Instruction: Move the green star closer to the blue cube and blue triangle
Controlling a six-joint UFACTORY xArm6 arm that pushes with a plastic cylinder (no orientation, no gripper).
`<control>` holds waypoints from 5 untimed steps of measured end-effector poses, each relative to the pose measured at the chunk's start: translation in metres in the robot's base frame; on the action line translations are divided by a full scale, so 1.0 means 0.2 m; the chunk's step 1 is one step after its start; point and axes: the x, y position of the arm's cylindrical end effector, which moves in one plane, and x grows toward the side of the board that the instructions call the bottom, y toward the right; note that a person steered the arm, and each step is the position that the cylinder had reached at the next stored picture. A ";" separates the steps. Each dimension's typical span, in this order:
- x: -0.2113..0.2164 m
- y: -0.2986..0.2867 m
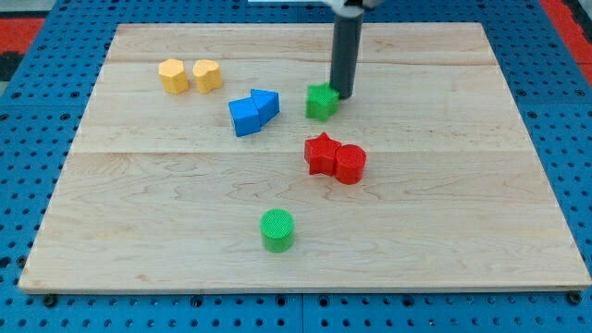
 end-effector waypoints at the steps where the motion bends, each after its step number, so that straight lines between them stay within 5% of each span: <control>1: 0.01 -0.06; 2: -0.09 0.05; 4: 0.32 -0.35; 5: 0.25 -0.31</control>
